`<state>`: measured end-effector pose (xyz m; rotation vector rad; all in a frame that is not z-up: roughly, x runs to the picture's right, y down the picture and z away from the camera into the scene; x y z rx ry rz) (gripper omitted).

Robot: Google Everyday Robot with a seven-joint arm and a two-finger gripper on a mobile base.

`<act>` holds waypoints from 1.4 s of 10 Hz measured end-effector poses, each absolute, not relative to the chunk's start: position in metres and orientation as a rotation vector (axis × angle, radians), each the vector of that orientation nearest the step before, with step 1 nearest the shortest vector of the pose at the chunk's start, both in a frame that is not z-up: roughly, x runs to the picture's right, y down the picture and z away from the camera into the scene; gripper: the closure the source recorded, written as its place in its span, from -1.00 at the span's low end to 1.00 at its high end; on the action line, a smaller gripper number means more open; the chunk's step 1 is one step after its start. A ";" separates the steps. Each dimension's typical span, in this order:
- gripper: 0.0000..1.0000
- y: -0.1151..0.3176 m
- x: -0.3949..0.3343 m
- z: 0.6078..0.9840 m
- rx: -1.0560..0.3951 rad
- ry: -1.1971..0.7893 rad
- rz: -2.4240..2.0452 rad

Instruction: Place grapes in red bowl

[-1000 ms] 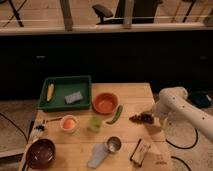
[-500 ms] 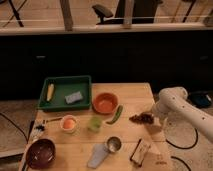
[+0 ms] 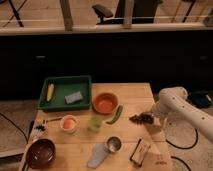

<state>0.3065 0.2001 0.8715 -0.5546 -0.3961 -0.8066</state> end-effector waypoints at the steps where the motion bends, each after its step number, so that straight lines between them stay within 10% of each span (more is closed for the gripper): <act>1: -0.20 0.201 0.308 0.871 -0.561 -0.393 -0.803; 7: 0.98 0.198 0.306 0.871 -0.574 -0.389 -0.798; 14: 1.00 0.199 0.306 0.874 -0.600 -0.396 -0.794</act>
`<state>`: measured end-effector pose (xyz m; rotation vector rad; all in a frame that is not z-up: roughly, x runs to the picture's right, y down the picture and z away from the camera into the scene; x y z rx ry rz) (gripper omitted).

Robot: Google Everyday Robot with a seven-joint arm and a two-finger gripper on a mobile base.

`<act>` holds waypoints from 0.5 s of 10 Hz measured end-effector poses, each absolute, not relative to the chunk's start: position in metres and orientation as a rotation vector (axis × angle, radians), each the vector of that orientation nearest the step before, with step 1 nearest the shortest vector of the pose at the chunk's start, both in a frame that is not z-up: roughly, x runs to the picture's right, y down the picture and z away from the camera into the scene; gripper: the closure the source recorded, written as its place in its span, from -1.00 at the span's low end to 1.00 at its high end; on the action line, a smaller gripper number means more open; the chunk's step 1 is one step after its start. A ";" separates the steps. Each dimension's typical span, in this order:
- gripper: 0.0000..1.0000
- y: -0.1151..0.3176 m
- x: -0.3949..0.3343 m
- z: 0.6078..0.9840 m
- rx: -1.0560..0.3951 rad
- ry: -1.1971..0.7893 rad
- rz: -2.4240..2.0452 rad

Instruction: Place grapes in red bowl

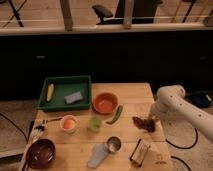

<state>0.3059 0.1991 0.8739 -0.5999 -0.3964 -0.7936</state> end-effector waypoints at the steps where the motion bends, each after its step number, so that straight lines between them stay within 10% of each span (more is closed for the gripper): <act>1: 1.00 0.199 0.306 0.874 -0.599 -0.397 -0.793; 5: 1.00 0.190 0.308 0.845 -0.607 -0.426 -0.821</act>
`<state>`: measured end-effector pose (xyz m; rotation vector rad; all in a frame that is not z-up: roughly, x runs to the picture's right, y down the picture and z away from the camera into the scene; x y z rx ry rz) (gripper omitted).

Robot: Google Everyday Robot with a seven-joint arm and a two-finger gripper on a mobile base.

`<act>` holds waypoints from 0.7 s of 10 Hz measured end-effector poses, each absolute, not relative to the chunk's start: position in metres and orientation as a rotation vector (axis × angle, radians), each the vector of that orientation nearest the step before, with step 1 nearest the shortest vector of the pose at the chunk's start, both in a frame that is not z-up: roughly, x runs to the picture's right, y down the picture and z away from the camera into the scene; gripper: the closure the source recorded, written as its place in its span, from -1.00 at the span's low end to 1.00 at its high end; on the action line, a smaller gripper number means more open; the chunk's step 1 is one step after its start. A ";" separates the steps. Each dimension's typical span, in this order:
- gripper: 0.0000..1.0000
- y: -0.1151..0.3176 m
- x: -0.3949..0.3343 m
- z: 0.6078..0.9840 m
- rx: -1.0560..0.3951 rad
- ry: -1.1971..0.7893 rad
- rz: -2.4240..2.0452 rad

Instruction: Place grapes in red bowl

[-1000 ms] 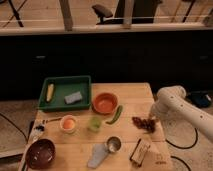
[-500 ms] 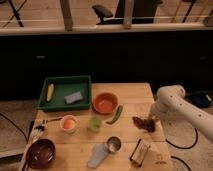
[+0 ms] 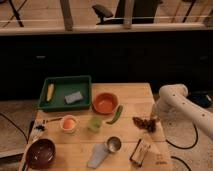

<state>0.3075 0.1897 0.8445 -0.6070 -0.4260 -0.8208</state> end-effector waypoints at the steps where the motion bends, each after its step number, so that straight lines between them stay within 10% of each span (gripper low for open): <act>1: 1.00 0.186 0.306 0.837 -0.614 -0.433 -0.834; 7: 1.00 0.170 0.302 0.797 -0.643 -0.478 -0.873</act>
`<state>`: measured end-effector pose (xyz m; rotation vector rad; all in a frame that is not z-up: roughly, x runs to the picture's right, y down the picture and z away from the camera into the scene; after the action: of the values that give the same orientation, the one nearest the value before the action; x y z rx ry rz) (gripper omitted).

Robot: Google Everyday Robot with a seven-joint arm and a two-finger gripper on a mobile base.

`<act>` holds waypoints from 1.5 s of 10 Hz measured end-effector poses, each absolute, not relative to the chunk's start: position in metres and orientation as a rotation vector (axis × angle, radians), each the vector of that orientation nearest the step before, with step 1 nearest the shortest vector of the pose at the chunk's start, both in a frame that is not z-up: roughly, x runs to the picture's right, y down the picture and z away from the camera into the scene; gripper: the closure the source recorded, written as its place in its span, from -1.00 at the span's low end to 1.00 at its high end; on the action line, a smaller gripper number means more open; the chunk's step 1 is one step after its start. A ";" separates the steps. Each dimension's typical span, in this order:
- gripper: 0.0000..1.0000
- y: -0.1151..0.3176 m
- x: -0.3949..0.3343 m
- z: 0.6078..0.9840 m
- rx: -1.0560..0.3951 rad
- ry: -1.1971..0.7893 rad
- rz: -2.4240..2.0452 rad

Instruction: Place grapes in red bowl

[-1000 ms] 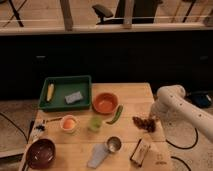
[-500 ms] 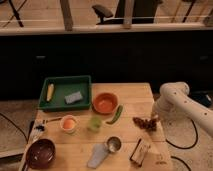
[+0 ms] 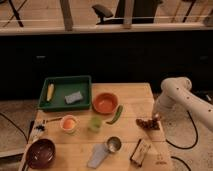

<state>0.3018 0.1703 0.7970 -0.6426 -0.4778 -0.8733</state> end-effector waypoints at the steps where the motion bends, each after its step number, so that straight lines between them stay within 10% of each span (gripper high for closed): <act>1: 1.00 0.166 0.302 0.790 -0.641 -0.482 -0.879; 10: 0.95 0.152 0.285 0.770 -0.648 -0.511 -0.917; 15: 0.02 0.166 0.274 0.773 -0.621 -0.513 -0.931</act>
<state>0.2739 0.1662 0.7729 -0.6210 -0.5131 -0.9311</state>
